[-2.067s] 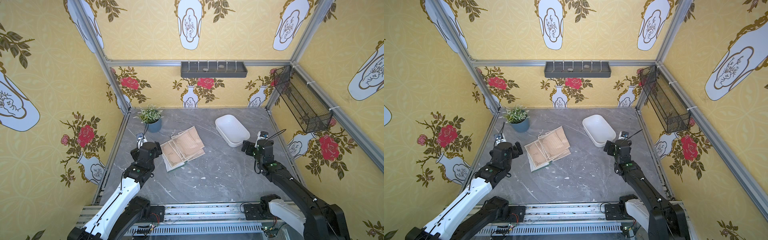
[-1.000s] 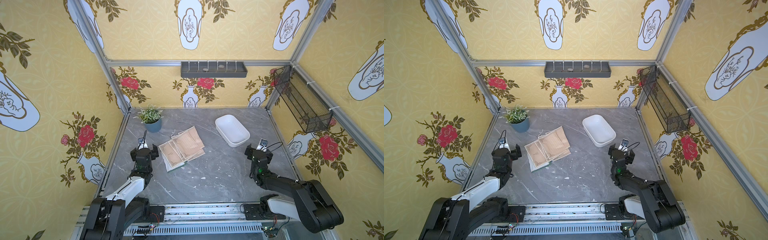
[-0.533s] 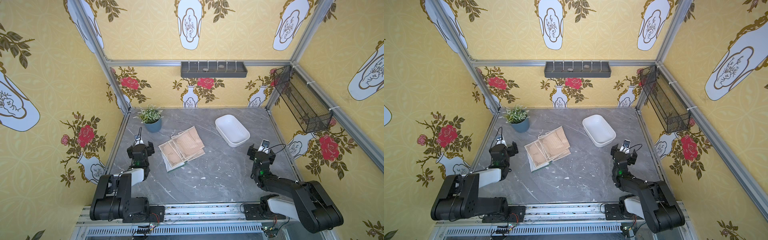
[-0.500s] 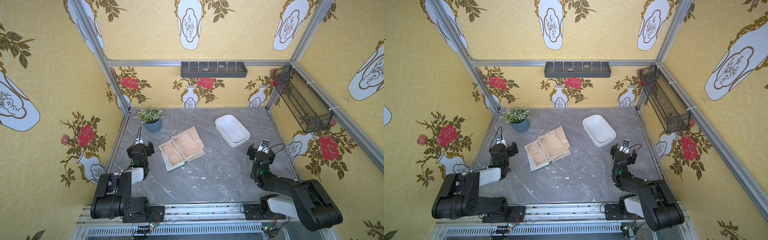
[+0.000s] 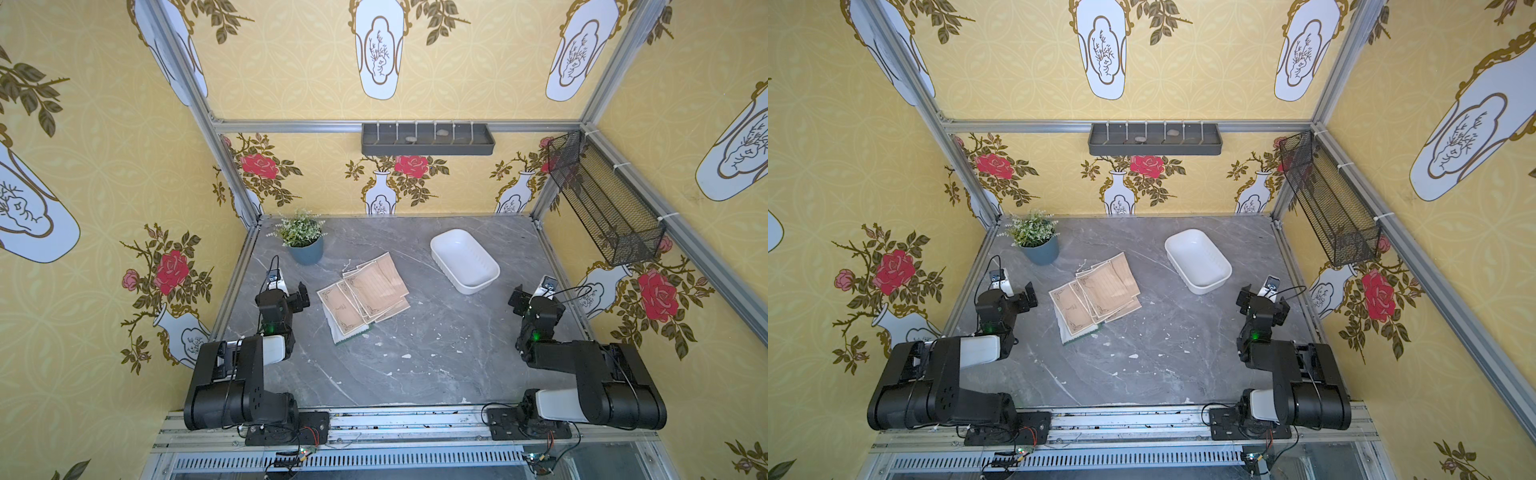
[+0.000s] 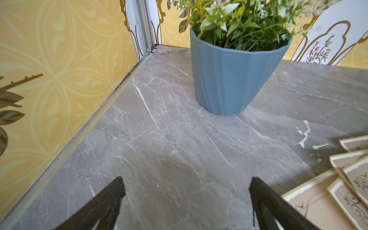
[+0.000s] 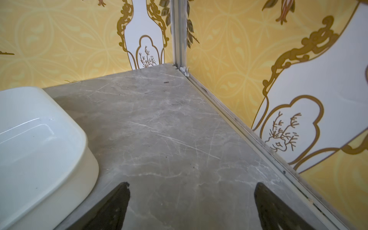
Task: Take out the stationery paper from the storage box
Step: Reset both arms
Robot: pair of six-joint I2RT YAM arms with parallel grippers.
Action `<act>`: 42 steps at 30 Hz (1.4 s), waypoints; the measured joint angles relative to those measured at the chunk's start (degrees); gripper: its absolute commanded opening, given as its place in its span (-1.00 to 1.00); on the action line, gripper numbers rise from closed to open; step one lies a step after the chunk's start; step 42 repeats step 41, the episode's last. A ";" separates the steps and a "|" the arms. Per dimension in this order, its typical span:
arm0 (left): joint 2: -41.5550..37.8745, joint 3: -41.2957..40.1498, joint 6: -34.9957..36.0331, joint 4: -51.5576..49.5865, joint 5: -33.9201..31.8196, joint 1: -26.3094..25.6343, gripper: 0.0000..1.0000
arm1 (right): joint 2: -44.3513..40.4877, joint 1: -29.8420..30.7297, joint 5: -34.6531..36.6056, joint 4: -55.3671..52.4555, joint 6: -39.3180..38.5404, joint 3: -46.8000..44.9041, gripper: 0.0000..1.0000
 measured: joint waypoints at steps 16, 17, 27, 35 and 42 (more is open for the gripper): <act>0.00 -0.22 0.15 1.46 -0.20 -0.17 0.98 | 3.89 0.07 -6.14 6.73 0.57 -2.25 0.95; 0.00 -0.22 0.13 1.57 -0.33 -0.20 0.98 | 3.87 -0.11 -6.10 6.45 0.59 -2.25 0.95; 0.00 -0.31 -0.02 1.66 -0.57 -0.20 0.98 | 3.91 -0.15 -6.12 6.36 0.79 -2.14 0.95; 0.00 -0.31 -0.02 1.68 -0.74 -0.20 0.98 | 3.85 -0.15 -6.12 6.36 0.79 -2.14 0.95; 0.00 -0.31 -0.02 1.68 -0.74 -0.20 0.98 | 3.85 -0.15 -6.12 6.36 0.79 -2.14 0.95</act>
